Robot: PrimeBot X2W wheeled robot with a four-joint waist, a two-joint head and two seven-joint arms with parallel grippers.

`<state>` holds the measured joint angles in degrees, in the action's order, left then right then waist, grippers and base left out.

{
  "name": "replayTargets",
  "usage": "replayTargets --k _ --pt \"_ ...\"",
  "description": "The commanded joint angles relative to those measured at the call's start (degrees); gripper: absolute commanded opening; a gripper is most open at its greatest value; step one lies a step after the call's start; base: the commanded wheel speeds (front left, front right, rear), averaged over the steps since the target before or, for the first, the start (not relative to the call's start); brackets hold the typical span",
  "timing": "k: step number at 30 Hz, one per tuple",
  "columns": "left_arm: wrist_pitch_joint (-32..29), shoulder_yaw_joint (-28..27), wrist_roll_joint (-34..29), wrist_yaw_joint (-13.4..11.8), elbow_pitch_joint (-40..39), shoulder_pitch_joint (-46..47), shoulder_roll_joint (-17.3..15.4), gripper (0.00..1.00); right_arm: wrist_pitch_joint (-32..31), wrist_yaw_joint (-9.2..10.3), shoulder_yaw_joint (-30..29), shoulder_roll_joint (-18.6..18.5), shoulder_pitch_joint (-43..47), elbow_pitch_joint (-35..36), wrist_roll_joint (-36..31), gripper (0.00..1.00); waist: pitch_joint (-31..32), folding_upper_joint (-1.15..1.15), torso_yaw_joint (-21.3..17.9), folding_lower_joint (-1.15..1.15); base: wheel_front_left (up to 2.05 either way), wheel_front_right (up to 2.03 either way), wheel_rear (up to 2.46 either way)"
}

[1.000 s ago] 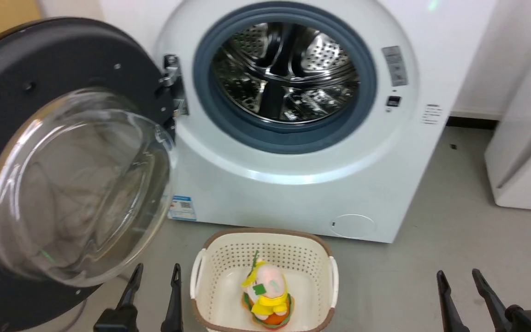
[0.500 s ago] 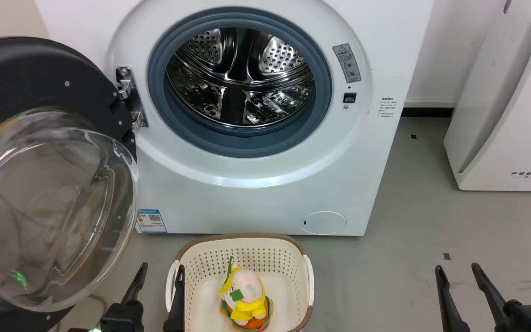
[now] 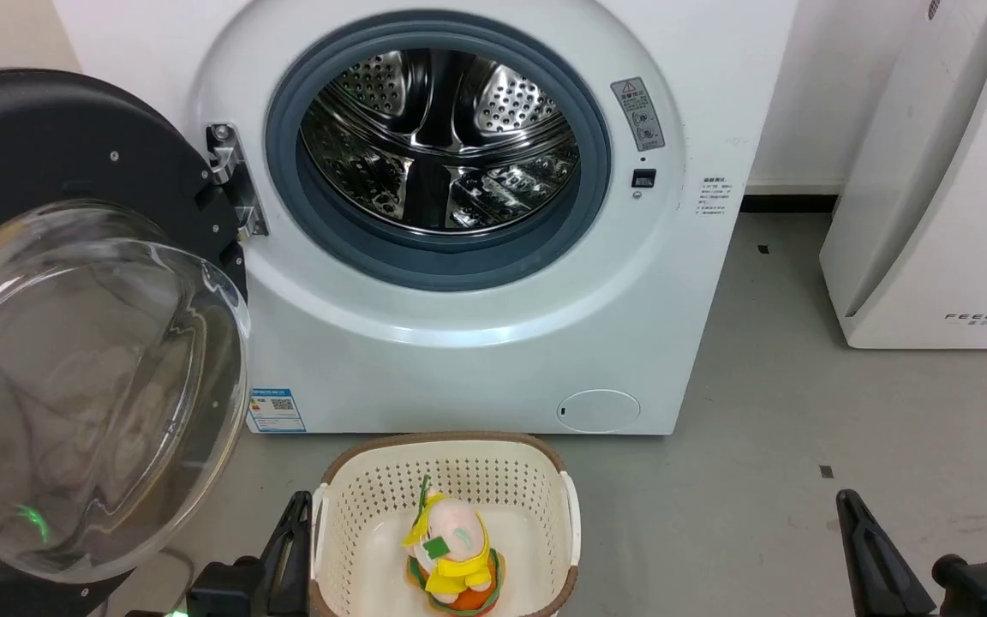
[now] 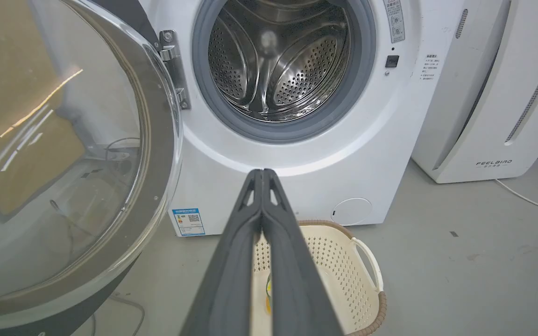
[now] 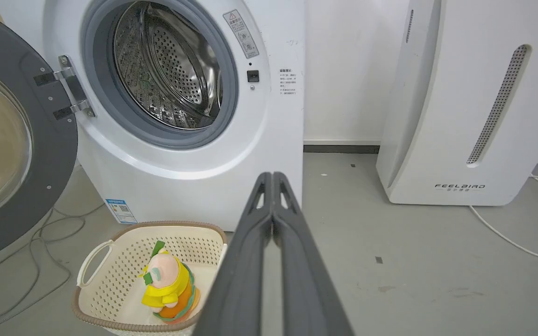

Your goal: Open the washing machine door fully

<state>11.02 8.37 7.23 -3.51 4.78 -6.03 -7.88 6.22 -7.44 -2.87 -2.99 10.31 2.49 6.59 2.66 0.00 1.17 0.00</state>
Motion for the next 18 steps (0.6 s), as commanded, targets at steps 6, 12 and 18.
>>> replayTargets --k 6,12,18 --pt "-0.7 -0.6 -0.6 0.4 -0.4 0.7 0.4 0.0 -0.4 -0.01 0.2 0.0 -1.1 -0.2 -0.7 0.0 -0.1 0.0 -0.1 0.0 0.0 0.0 0.0" --pt "-1.3 -1.0 -0.9 0.5 -0.7 1.0 0.7 0.0 -0.7 -0.01 0.4 0.0 -1.6 -0.3 -1.0 0.0 -0.3 0.0 -0.1 0.0 0.0 0.0 0.0" --pt "-1.8 -1.5 -1.3 0.7 -0.9 1.2 0.9 0.0 -1.0 -0.01 0.5 0.0 -2.1 -0.5 -1.4 0.0 -0.4 0.0 -0.2 0.0 0.0 0.0 0.0"
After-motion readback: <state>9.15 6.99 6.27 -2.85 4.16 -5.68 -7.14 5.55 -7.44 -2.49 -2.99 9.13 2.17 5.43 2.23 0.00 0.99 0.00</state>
